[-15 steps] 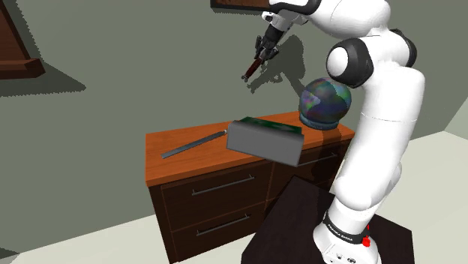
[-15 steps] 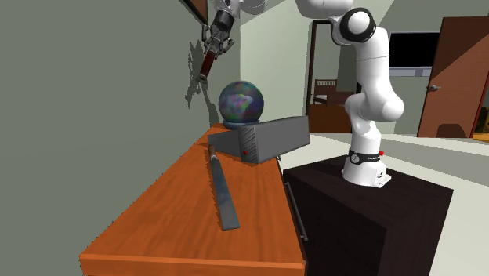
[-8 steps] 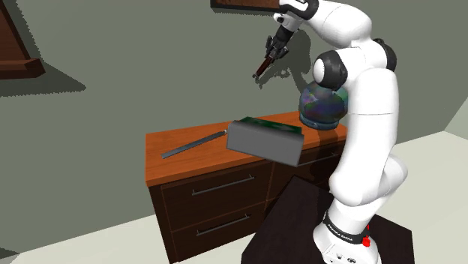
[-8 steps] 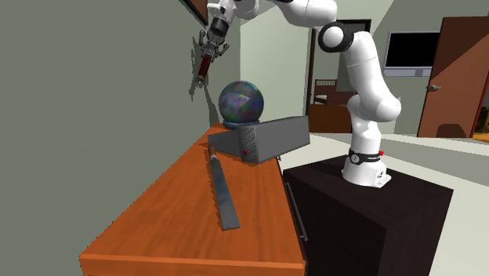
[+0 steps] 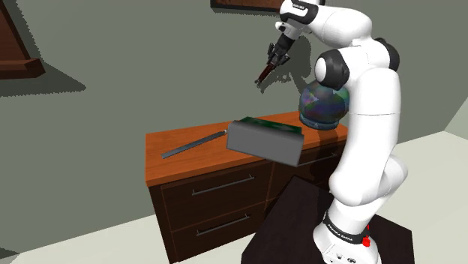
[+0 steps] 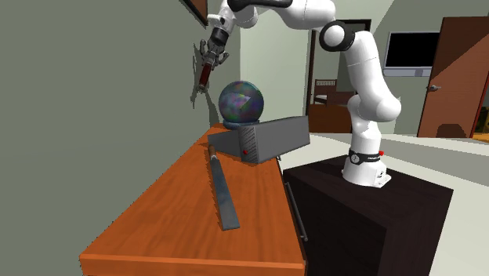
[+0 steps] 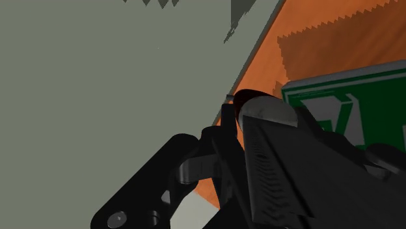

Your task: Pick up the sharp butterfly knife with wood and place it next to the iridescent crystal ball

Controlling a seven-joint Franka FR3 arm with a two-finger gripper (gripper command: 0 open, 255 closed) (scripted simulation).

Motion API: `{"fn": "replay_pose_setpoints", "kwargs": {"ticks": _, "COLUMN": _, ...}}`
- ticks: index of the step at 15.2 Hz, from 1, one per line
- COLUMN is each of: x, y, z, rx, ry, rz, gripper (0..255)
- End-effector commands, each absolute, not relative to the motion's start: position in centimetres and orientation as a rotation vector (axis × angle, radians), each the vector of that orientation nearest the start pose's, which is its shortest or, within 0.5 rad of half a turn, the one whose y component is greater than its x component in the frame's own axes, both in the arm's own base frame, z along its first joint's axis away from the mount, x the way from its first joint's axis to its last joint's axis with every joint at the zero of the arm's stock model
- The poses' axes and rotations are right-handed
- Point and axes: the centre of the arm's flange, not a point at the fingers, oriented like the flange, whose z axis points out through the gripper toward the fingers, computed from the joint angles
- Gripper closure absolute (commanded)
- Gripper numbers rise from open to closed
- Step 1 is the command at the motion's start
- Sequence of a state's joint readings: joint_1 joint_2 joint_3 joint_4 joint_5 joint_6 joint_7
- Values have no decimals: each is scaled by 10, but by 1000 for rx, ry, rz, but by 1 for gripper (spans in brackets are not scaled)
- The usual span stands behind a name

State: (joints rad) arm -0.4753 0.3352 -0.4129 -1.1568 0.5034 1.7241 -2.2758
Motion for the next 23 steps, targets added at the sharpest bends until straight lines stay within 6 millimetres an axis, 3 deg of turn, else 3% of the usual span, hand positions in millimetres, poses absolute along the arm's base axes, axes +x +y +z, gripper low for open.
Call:
{"fn": "replay_pose_setpoints", "kwargs": {"ticks": 1, "x": 494, "y": -445, "z": 642, "rx": -2536, "ry": -2164, "rz": -632, "gripper": 255}}
{"fn": "replay_pose_setpoints", "kwargs": {"ticks": 23, "x": 494, "y": -445, "z": 526, "rx": -2536, "ry": -2164, "rz": -632, "gripper": 255}}
